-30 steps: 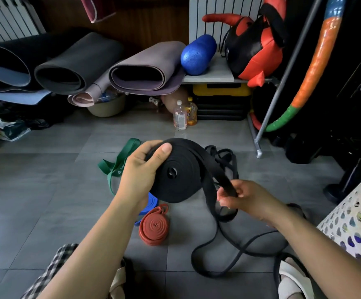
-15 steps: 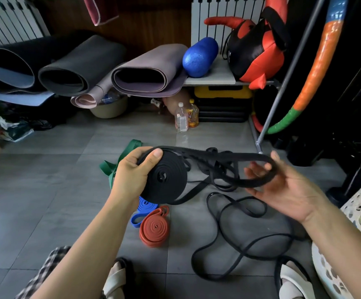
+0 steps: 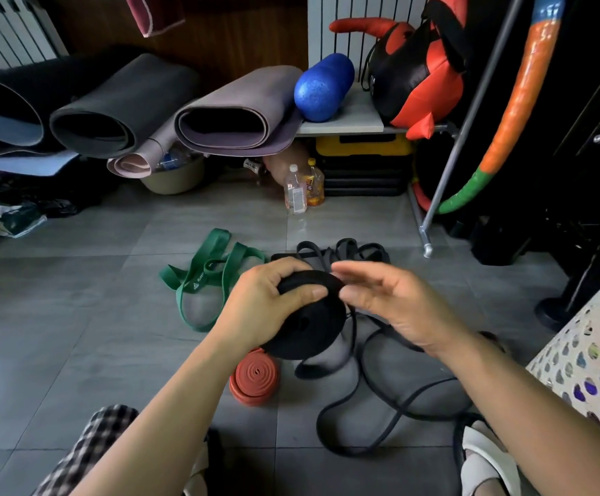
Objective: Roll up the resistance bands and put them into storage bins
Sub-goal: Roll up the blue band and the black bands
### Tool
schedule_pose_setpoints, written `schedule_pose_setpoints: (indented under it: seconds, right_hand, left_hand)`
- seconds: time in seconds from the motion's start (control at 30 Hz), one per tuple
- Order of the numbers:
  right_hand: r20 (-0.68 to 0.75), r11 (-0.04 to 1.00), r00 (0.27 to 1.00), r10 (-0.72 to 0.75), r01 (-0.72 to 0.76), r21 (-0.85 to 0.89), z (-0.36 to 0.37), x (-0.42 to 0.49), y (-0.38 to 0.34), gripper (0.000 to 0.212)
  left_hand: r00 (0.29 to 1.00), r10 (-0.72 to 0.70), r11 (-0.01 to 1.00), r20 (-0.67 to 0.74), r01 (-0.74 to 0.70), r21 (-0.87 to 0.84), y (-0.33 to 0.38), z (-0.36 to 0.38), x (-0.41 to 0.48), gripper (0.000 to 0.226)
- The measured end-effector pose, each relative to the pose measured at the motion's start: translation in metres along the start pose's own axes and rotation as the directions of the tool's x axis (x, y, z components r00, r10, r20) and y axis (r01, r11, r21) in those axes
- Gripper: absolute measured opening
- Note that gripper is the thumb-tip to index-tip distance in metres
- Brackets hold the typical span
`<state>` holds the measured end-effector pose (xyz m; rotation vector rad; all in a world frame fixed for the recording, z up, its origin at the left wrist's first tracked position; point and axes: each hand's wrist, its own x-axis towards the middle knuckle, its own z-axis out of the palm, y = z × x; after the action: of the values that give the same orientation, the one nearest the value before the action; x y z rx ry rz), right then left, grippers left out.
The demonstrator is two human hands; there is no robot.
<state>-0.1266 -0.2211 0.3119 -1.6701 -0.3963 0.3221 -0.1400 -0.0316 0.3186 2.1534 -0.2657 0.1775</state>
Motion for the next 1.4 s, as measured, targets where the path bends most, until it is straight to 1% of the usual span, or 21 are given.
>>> schedule_pose_setpoints:
  seconds: [0.1,0.23,0.3,0.33,0.4,0.47,0.53,0.67,0.8,0.87,0.97,1.0,1.07,1.1,1.13,1.2,1.23,1.27,1.3,1.33,1.4]
  right_hand:
    - [0.012,0.998,1.0,-0.006,0.007,-0.057,0.007,0.006,-0.002,0.025]
    - [-0.067,0.998,0.995,0.069,-0.068,0.004,0.002,0.01,0.001,0.024]
    - [-0.074,0.975,0.987,0.145,-0.13,0.179,0.004,0.011,0.005,0.019]
    - [-0.056,0.941,0.982,0.183,-0.158,0.298,0.007,0.01,0.006,0.016]
    - [-0.043,0.838,0.968,0.246,-0.19,0.512,0.017,0.009,0.006,0.014]
    - [-0.066,0.739,0.958,0.28,-0.171,0.651,0.028,0.009,0.006,0.016]
    - [-0.1,0.679,0.952,0.29,-0.131,0.723,0.035,0.011,0.007,0.018]
    - [-0.167,0.688,0.936,0.31,-0.1,0.719,0.043,0.012,0.01,0.02]
    - [-0.237,0.66,0.914,0.329,-0.043,0.75,0.053,0.009,0.019,0.016]
    - [-0.253,0.655,0.899,0.357,-0.048,0.754,0.055,0.007,0.022,0.014]
    - [-0.243,0.667,0.899,0.365,-0.07,0.742,0.054,0.006,0.023,0.014]
    - [-0.238,0.693,0.9,0.366,-0.093,0.715,0.049,0.007,0.023,0.013]
    - [-0.247,0.771,0.898,0.365,-0.143,0.621,0.035,0.011,0.019,0.009]
    - [-0.244,0.807,0.902,0.356,-0.164,0.567,0.027,0.012,0.017,0.01]
    - [-0.232,0.845,0.911,0.339,-0.187,0.501,0.018,0.013,0.017,0.009]
    - [-0.172,0.912,0.936,0.307,-0.238,0.335,0.007,0.011,0.014,0.005]
    - [-0.127,0.93,0.945,0.3,-0.261,0.26,0.006,0.01,0.014,0.005]
    - [-0.085,0.937,0.949,0.304,-0.282,0.205,0.007,0.008,0.015,0.007]
    - [-0.058,0.939,0.949,0.311,-0.297,0.173,0.01,0.007,0.016,0.011]
    - [-0.047,0.942,0.951,0.307,-0.296,0.16,0.012,0.006,0.017,0.014]
    - [-0.063,0.948,0.96,0.274,-0.258,0.187,0.017,0.006,0.018,0.014]
  left_hand:
    - [0.999,-0.045,0.995,-0.016,0.044,-0.087,0.001,0.001,0.002,0.015]
    - [0.976,-0.199,0.941,-0.086,0.165,-0.295,0.002,0.001,0.005,0.009]
    - [0.956,-0.256,0.905,-0.144,0.185,-0.384,0.002,0.002,0.006,0.007]
    - [0.944,-0.28,0.886,-0.175,0.185,-0.424,0.001,0.002,0.007,0.006]
    - [0.91,-0.347,0.833,-0.226,0.188,-0.519,0.002,0.006,0.008,0.006]
    - [0.87,-0.426,0.765,-0.25,0.199,-0.612,0.005,0.013,0.007,0.007]
    - [0.833,-0.487,0.714,-0.262,0.207,-0.668,0.005,0.02,0.006,0.006]
    - [0.765,-0.551,0.674,-0.333,0.173,-0.718,0.001,0.029,0.009,0.008]
    - [0.703,-0.635,0.589,-0.319,0.173,-0.79,0.004,0.039,0.01,0.012]
    - [0.673,-0.688,0.515,-0.273,0.189,-0.836,0.005,0.044,0.007,0.017]
    - [0.649,-0.742,0.39,-0.169,0.213,-0.896,0.006,0.048,0.004,0.017]
    - [0.657,-0.743,0.356,-0.124,0.232,-0.905,0.005,0.049,0.003,0.016]
    - [0.707,-0.707,0.313,-0.012,0.298,-0.902,0.001,0.046,0.003,0.016]
    - [0.736,-0.676,0.323,0.041,0.345,-0.881,-0.001,0.041,0.003,0.017]
    - [0.768,-0.638,0.384,0.064,0.389,-0.837,-0.003,0.036,0.004,0.02]
    - [0.85,-0.525,0.627,0.036,0.415,-0.659,-0.009,0.025,0.005,0.02]
    - [0.889,-0.455,0.719,0.048,0.399,-0.569,-0.011,0.021,0.004,0.017]
    - [0.911,-0.402,0.771,0.094,0.392,-0.502,-0.012,0.021,0.002,0.015]
    - [0.913,-0.381,0.79,0.142,0.402,-0.463,-0.011,0.022,-0.001,0.013]
    - [0.905,-0.394,0.785,0.157,0.421,-0.455,-0.011,0.024,-0.003,0.01]
    - [0.892,-0.443,0.744,0.089,0.421,-0.519,-0.014,0.029,-0.007,0.006]
